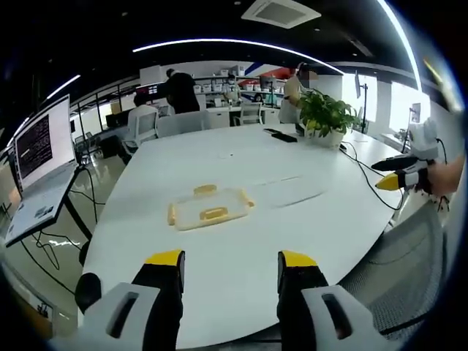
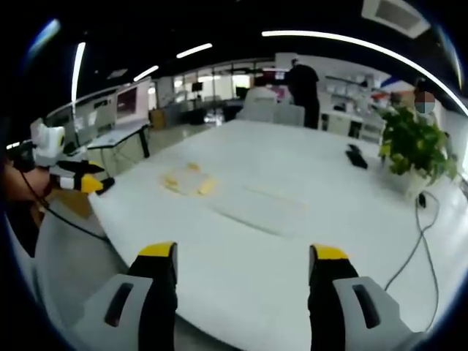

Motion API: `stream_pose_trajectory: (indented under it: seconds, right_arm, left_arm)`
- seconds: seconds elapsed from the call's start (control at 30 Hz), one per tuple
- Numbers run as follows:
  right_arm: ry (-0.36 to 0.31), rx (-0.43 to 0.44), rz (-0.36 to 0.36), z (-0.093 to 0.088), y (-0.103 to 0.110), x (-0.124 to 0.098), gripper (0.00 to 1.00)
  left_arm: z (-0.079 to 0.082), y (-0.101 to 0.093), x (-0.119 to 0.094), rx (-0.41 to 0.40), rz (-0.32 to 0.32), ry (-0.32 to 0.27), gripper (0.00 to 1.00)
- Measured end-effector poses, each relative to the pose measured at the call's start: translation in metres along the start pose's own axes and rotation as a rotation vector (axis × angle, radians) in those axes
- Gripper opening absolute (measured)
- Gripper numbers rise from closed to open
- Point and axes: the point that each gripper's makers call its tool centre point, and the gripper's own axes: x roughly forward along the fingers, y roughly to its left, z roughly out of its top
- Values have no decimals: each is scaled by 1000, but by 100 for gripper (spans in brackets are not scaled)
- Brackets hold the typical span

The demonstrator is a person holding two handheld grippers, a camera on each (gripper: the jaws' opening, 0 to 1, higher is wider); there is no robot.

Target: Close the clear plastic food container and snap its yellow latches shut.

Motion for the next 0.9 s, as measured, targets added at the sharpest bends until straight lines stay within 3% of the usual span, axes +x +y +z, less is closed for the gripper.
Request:
stream_pose_trajectory:
  seconds: [0.9]
  right_arm:
    - [1, 2, -1, -3, -2, -2, 71]
  left_arm:
    - [-1, -7, 0, -1, -1, 1, 46]
